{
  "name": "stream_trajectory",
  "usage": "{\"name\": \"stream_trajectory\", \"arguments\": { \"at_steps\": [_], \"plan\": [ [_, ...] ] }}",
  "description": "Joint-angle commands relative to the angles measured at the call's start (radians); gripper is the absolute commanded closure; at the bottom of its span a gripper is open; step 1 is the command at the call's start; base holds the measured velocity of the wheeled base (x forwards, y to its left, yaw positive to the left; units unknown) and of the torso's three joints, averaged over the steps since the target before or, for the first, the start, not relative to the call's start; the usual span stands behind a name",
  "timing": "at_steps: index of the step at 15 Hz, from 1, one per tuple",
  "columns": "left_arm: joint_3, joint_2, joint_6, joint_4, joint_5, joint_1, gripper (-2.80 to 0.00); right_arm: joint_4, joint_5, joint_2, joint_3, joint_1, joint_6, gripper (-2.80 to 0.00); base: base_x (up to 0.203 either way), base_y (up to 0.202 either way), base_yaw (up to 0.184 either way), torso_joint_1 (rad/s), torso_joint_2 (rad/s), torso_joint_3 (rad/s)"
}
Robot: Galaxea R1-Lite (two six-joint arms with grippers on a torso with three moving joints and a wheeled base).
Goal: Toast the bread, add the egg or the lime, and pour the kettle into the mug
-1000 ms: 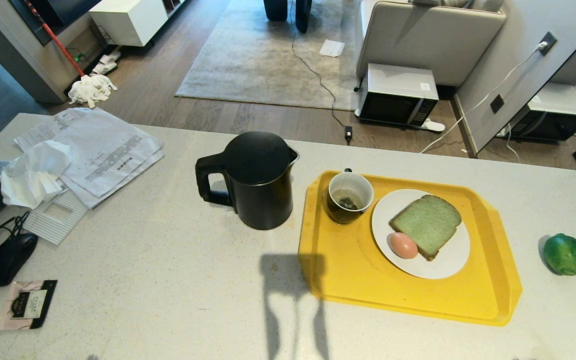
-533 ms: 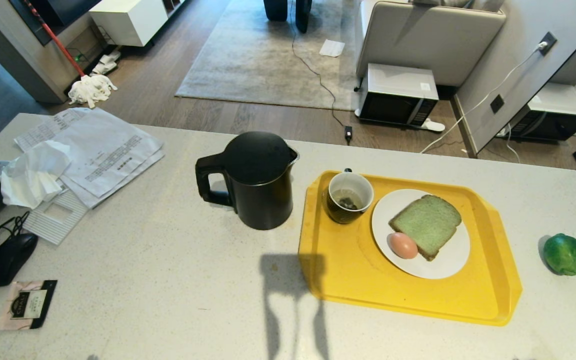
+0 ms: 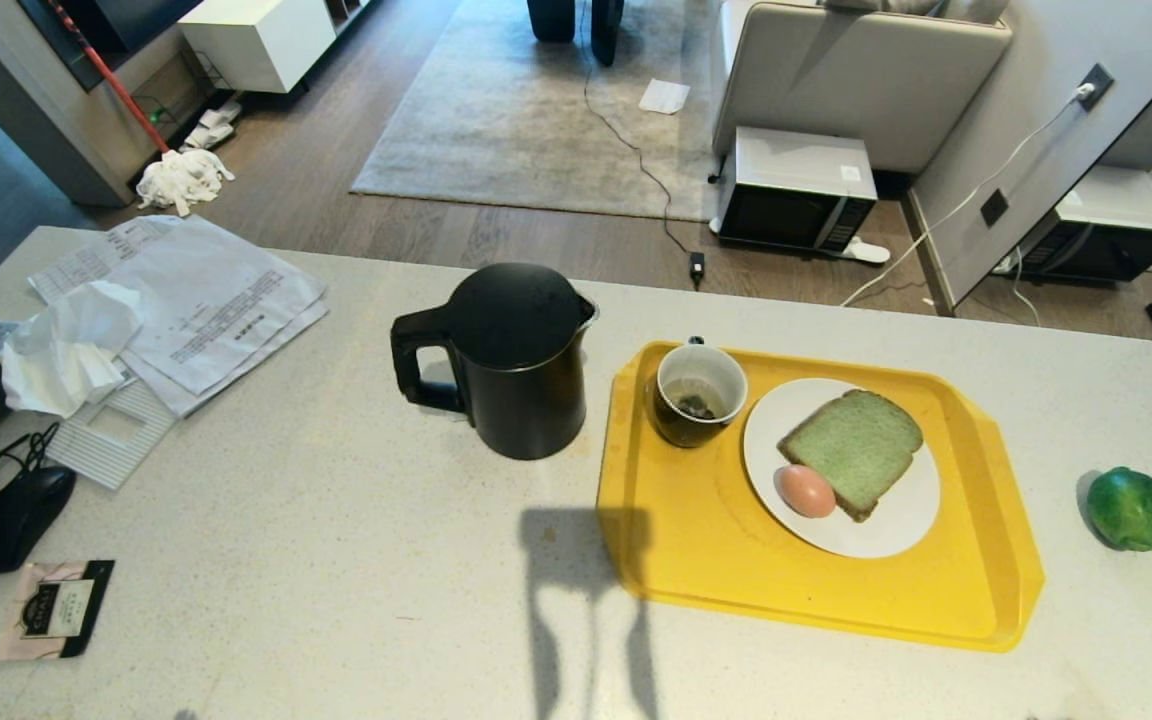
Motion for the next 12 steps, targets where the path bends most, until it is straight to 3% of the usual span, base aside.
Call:
{"name": "stream_trajectory", "arguments": {
  "at_steps": [1, 12],
  "plan": [
    [0.000, 0.002, 0.000, 0.000, 0.000, 0.000, 0.00, 0.001, 0.000, 0.000, 0.000, 0.001, 0.000, 0.00, 0.000, 0.000, 0.000, 0.000, 0.00, 0.000],
    [0.000, 0.002, 0.000, 0.000, 0.000, -0.001, 0.00, 0.001, 0.000, 0.000, 0.000, 0.001, 0.001, 0.00, 0.000, 0.000, 0.000, -0.009, 0.02, 0.009]
  ]
}}
